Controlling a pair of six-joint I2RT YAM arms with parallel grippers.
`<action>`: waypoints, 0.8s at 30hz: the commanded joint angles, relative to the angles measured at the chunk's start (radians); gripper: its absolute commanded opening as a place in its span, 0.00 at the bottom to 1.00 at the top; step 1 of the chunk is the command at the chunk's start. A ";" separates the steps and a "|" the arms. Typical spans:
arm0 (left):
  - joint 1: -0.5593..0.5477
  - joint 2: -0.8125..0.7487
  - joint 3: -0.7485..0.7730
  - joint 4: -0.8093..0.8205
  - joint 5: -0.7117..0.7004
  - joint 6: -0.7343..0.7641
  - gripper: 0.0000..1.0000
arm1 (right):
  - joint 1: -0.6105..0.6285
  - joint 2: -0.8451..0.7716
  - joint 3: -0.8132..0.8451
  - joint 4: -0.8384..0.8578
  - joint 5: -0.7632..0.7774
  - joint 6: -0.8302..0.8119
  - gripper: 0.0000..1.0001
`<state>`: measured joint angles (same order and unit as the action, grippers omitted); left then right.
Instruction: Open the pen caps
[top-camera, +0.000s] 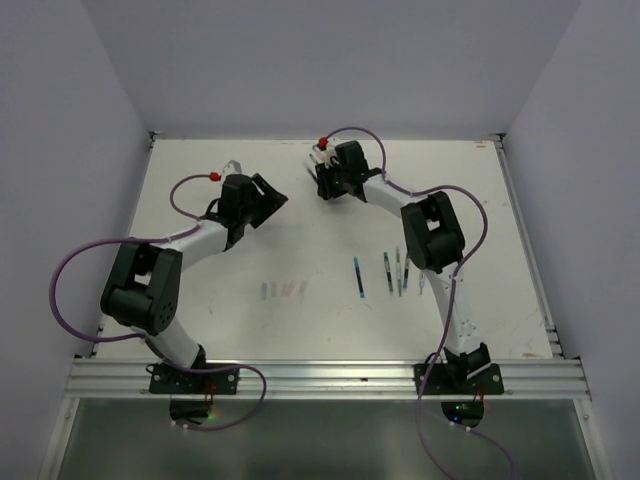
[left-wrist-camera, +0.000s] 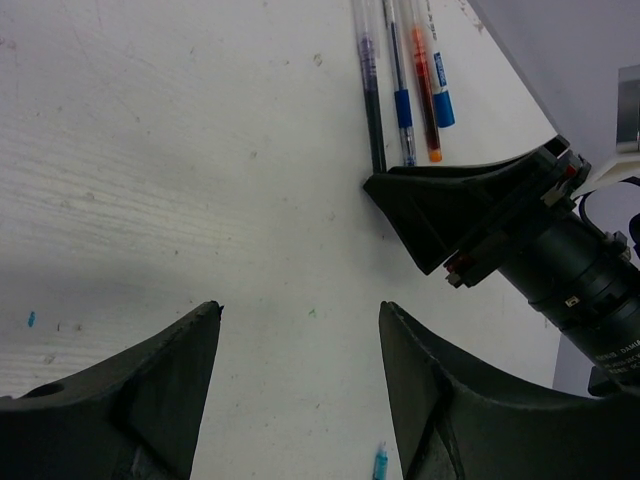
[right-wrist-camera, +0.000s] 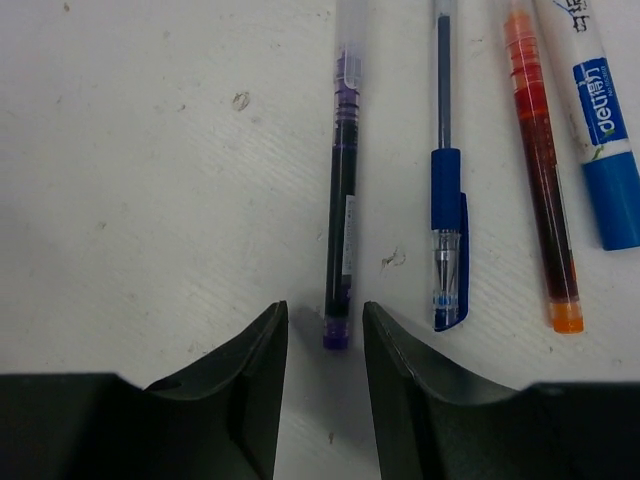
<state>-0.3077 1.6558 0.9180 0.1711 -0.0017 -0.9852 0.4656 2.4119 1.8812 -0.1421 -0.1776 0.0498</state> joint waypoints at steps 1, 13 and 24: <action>0.012 0.001 -0.010 0.042 0.025 -0.007 0.67 | 0.005 -0.069 -0.057 -0.008 -0.026 0.016 0.40; 0.012 -0.013 -0.018 0.034 0.023 -0.003 0.67 | 0.005 0.018 0.068 -0.114 0.013 0.013 0.37; 0.015 -0.004 -0.021 0.047 0.042 -0.009 0.67 | 0.007 0.110 0.209 -0.241 0.070 -0.039 0.25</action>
<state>-0.3073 1.6566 0.9012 0.1730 0.0238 -0.9855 0.4667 2.4744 2.0323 -0.2913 -0.1429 0.0395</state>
